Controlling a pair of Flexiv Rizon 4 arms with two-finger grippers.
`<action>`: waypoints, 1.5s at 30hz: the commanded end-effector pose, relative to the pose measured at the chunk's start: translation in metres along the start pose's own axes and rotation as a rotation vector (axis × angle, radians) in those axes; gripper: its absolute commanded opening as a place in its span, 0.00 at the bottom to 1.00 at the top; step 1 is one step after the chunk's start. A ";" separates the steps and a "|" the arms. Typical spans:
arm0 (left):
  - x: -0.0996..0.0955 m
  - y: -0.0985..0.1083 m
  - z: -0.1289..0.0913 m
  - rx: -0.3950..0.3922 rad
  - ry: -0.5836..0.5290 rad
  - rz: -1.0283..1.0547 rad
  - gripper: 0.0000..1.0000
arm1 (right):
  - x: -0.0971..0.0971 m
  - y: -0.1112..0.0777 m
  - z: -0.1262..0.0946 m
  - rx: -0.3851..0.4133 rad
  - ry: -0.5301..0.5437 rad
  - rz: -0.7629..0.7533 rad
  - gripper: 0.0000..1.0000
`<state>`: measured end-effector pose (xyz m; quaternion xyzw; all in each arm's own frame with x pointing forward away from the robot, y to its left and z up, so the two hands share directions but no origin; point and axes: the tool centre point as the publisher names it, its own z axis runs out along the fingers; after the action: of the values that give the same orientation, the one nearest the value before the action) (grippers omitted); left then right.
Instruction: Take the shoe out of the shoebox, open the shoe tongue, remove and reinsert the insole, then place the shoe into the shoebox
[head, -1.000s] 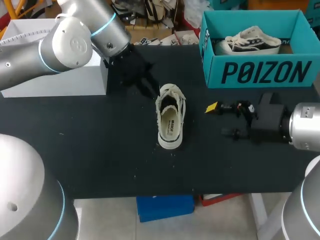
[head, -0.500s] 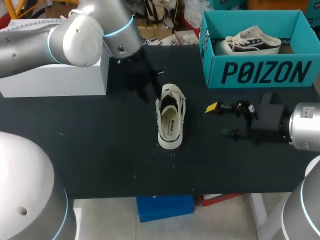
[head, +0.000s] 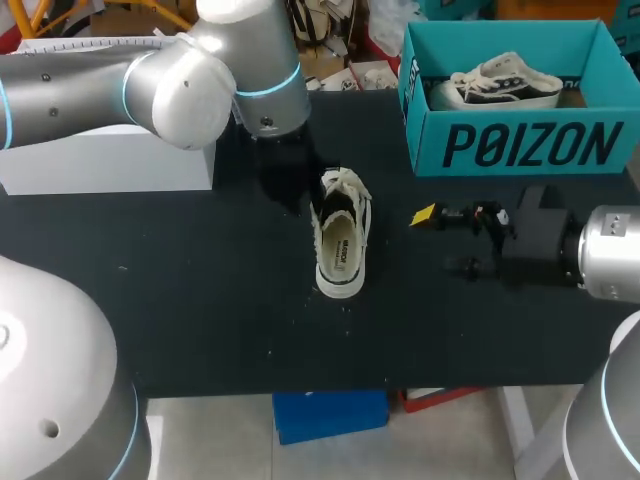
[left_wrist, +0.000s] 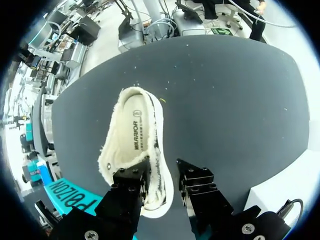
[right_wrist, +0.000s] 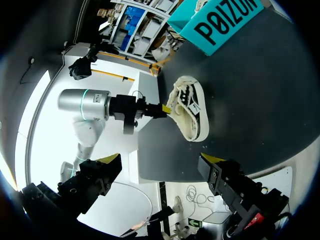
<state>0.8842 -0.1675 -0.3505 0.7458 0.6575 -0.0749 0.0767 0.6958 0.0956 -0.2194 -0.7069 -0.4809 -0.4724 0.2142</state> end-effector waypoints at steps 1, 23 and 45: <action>-0.003 -0.001 0.008 -0.005 0.017 0.000 0.31 | 0.000 0.000 -0.001 0.001 -0.001 0.000 1.00; -0.003 -0.004 0.053 0.010 0.026 0.012 0.28 | 0.000 0.000 -0.001 0.001 -0.001 0.000 1.00; -0.003 0.007 0.070 -0.013 0.080 0.028 0.00 | 0.000 0.000 -0.001 0.001 -0.001 0.000 1.00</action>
<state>0.8899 -0.1832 -0.4156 0.7564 0.6498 -0.0480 0.0577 0.6958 0.0956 -0.2194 -0.7069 -0.4809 -0.4724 0.2142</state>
